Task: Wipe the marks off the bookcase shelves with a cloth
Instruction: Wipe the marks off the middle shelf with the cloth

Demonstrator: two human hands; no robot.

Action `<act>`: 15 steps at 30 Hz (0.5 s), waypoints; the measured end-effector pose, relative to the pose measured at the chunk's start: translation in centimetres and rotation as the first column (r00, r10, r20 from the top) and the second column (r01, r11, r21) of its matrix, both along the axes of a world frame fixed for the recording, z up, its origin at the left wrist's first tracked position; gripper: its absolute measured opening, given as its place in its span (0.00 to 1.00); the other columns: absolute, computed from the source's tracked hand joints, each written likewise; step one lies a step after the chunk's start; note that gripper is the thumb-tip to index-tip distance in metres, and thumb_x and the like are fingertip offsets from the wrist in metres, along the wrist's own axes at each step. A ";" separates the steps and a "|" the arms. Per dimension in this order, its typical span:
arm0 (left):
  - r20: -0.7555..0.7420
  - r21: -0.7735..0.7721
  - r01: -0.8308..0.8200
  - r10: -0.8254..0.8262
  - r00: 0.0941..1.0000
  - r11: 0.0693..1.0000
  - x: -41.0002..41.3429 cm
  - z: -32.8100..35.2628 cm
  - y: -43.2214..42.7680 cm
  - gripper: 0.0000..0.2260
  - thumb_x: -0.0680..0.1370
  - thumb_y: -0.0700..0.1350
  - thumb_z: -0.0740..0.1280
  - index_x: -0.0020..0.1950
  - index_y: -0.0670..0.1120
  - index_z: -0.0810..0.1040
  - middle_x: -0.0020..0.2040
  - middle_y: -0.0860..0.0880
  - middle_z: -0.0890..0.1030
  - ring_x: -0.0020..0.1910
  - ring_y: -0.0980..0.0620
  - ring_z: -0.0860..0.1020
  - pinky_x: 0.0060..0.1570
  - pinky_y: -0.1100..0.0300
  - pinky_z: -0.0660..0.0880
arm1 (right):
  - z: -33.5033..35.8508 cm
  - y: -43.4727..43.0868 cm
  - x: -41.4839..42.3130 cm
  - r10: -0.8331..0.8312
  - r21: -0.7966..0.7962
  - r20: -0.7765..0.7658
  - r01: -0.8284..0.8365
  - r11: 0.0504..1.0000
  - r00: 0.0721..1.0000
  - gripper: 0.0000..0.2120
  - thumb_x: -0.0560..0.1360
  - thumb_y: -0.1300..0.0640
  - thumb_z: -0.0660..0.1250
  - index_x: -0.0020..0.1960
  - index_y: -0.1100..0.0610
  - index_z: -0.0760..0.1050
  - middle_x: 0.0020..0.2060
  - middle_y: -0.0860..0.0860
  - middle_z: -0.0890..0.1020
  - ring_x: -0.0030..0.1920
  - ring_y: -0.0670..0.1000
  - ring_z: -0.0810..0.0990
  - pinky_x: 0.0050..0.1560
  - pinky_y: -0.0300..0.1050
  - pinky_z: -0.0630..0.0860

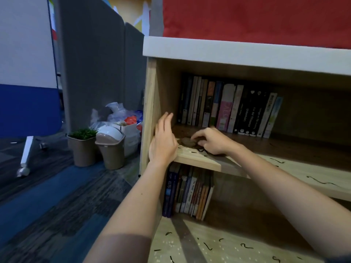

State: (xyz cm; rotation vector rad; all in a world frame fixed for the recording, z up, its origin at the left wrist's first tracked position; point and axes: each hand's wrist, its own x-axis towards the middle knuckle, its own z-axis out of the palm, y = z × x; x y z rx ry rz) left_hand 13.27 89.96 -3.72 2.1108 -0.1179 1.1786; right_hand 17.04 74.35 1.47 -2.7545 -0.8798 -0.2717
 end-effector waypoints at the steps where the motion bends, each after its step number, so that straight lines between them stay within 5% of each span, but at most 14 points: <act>1: -0.008 0.001 0.005 -0.005 1.000 1.000 0.0 0.0 0.0 0.25 0.78 0.34 0.55 0.75 0.46 0.58 0.75 0.49 0.59 0.72 0.52 0.60 0.66 0.59 0.62 | 0.1 -0.7 -1.0 0.056 -0.037 0.018 -0.056 0.998 0.998 0.15 0.77 0.63 0.61 0.61 0.51 0.75 0.59 0.48 0.77 0.62 0.52 0.70 0.66 0.51 0.66; 6: -0.050 -0.012 0.125 -0.126 0.991 0.992 -0.1 0.3 0.5 0.19 0.82 0.40 0.53 0.74 0.46 0.60 0.75 0.48 0.59 0.73 0.52 0.57 0.69 0.61 0.54 | 1.2 -4.0 -7.4 0.199 -0.182 0.041 -0.188 0.965 0.979 0.13 0.78 0.60 0.60 0.56 0.47 0.77 0.51 0.40 0.76 0.49 0.46 0.65 0.52 0.41 0.63; 10: -0.019 -0.084 0.289 -0.291 0.957 0.954 -2.6 -0.7 1.1 0.17 0.81 0.41 0.56 0.71 0.45 0.65 0.73 0.48 0.63 0.72 0.52 0.61 0.71 0.56 0.57 | 0.8 -5.2 -9.1 0.026 0.110 0.174 -0.046 0.993 0.984 0.13 0.78 0.61 0.59 0.58 0.50 0.75 0.51 0.41 0.74 0.52 0.46 0.63 0.54 0.41 0.61; 12: -0.004 -0.043 0.205 -0.205 0.979 0.978 -4.5 -3.1 1.1 0.16 0.80 0.41 0.58 0.69 0.46 0.68 0.71 0.49 0.66 0.70 0.54 0.63 0.71 0.52 0.59 | -1.1 -4.3 -9.0 -0.151 0.306 0.220 0.079 0.949 0.964 0.14 0.78 0.62 0.58 0.61 0.52 0.73 0.53 0.45 0.74 0.53 0.46 0.62 0.56 0.40 0.61; 15: -0.079 0.120 -0.004 0.014 0.997 0.993 -6.7 -6.4 0.8 0.19 0.80 0.48 0.53 0.71 0.48 0.66 0.72 0.52 0.66 0.72 0.56 0.60 0.73 0.53 0.42 | -6.0 -2.8 -10.3 -0.222 0.320 0.351 0.106 0.941 0.910 0.15 0.77 0.64 0.60 0.61 0.53 0.73 0.54 0.49 0.76 0.55 0.48 0.64 0.60 0.44 0.65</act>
